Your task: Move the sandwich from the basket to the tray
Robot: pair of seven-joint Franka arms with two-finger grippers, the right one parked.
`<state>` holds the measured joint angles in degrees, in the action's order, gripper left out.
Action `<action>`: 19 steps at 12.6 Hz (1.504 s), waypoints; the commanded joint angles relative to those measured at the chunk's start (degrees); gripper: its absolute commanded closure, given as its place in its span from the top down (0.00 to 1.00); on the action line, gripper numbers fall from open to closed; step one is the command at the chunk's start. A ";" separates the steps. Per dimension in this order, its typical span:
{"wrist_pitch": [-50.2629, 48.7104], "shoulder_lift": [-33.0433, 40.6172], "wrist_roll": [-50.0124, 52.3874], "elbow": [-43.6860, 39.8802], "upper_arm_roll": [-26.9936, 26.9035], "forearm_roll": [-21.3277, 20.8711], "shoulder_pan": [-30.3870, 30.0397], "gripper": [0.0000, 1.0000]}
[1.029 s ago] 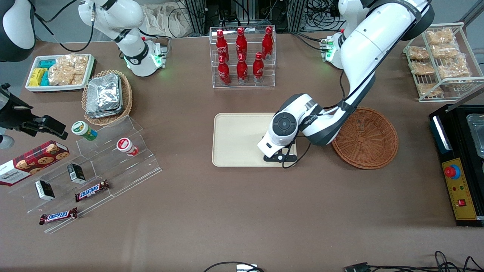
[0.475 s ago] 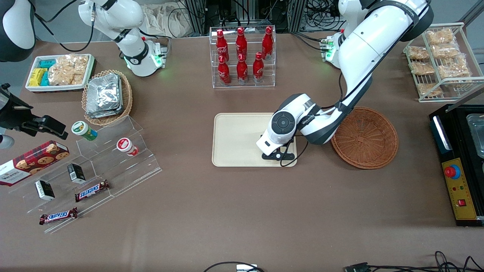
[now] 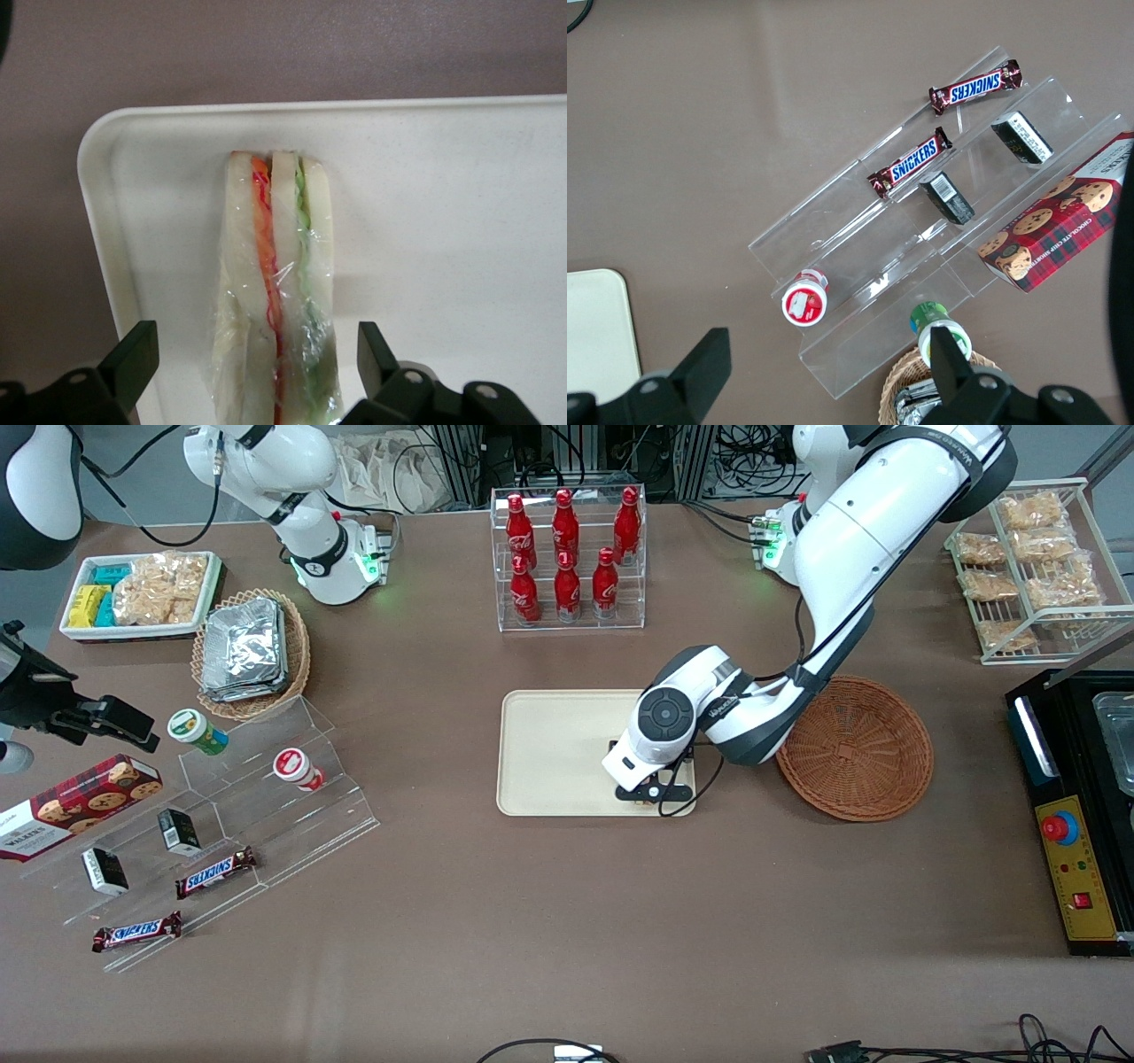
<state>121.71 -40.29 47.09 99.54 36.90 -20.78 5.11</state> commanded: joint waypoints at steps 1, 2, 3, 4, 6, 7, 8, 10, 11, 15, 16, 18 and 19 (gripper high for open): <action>-0.24 0.91 0.81 0.22 0.11 -0.84 -0.27 1.00; -1.29 1.44 0.89 -0.56 0.11 -0.58 -0.36 1.00; -3.65 2.40 0.72 -2.22 0.11 -0.14 -0.36 1.00; -7.32 3.37 0.55 -4.33 0.19 0.13 -0.36 1.00; -16.89 5.21 -0.16 -10.03 0.46 0.56 -0.62 1.00; -20.86 6.53 -0.68 -12.76 0.54 1.61 -0.71 1.00; -23.94 7.85 -1.64 -14.70 0.63 2.41 -0.71 1.00; -28.26 13.72 -3.93 -14.55 0.46 5.56 -1.59 1.00; -29.76 17.14 -5.07 -13.07 0.37 6.88 -2.46 1.00; -35.30 27.70 -15.33 -10.24 -7.06 12.93 -3.53 1.00; -35.83 29.90 -18.58 -9.80 -10.84 14.96 -2.92 1.00; -36.45 33.68 -24.22 -7.88 -18.14 15.51 -1.08 1.00; -36.37 35.53 -25.63 -7.00 -21.39 15.68 -0.37 1.00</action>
<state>85.24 -9.70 24.66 88.63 20.99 -6.55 2.72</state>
